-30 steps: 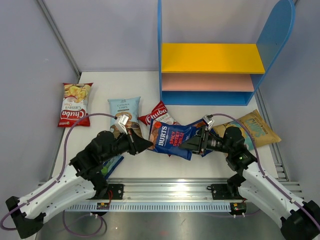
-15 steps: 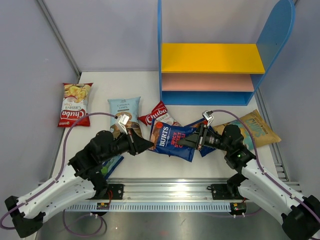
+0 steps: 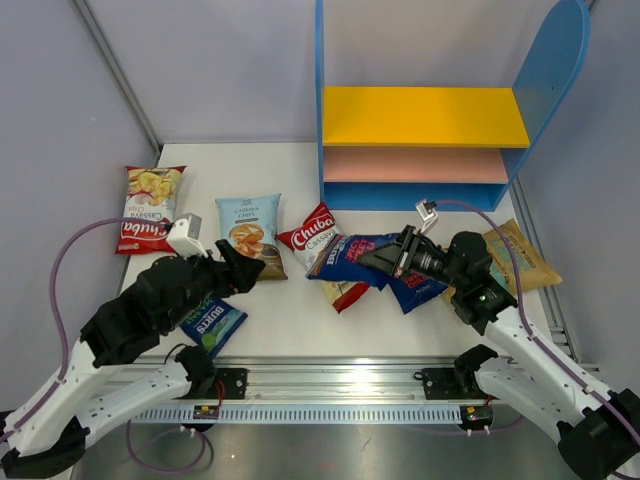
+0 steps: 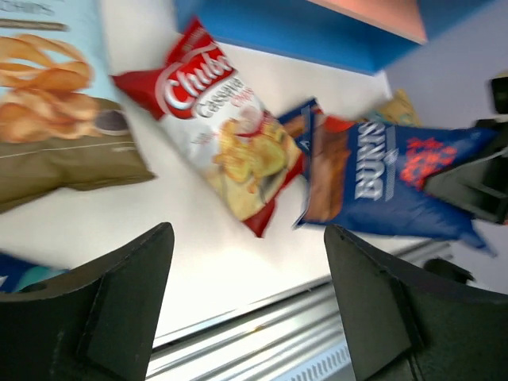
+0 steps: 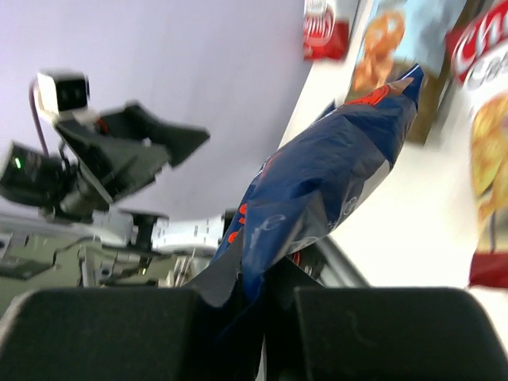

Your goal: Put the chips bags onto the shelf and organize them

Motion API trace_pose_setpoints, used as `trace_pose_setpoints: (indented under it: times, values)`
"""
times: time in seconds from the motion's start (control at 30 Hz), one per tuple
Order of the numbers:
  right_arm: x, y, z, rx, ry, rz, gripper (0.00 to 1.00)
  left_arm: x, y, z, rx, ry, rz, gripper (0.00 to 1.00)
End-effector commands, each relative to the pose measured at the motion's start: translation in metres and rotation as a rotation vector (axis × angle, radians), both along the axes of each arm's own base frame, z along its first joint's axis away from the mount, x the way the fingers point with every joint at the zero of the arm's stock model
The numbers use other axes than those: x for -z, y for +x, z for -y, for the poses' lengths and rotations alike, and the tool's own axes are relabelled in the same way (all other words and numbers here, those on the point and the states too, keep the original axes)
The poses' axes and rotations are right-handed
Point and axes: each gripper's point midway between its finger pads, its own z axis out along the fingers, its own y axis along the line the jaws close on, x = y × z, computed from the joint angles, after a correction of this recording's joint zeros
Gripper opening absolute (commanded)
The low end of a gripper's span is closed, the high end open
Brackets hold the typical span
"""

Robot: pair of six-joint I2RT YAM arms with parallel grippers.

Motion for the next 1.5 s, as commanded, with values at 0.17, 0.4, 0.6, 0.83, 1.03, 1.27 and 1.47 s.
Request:
trace_pose_setpoints:
  times: [0.17,0.4,0.6,0.83,1.03,1.27,1.47]
  values:
    - [-0.071,0.083,0.046,0.209,0.076,0.165,0.09,0.005,-0.011,-0.075,-0.135,0.233,0.083,0.85]
    - [-0.117,0.13,0.093,0.371,0.081,0.259,0.08,0.022,-0.011,-0.074,-0.106,0.273,0.095,0.88]
    - [-0.175,0.179,0.157,0.541,0.081,0.356,0.08,0.023,-0.012,-0.071,-0.087,0.262,0.103,0.88]
    - [-0.179,0.272,0.221,0.747,-0.006,0.348,0.08,0.021,-0.014,-0.072,-0.09,0.239,0.118,0.89]
    - [-0.149,0.329,0.263,0.94,-0.078,0.275,0.06,0.017,-0.017,-0.076,-0.096,0.209,0.141,0.9]
    - [-0.102,0.325,0.289,1.104,-0.104,0.14,0.08,0.014,-0.019,-0.077,-0.092,0.185,0.16,0.9]
    - [-0.067,0.302,0.306,1.239,-0.118,-0.036,0.19,0.014,-0.019,-0.077,-0.091,0.186,0.159,0.9]
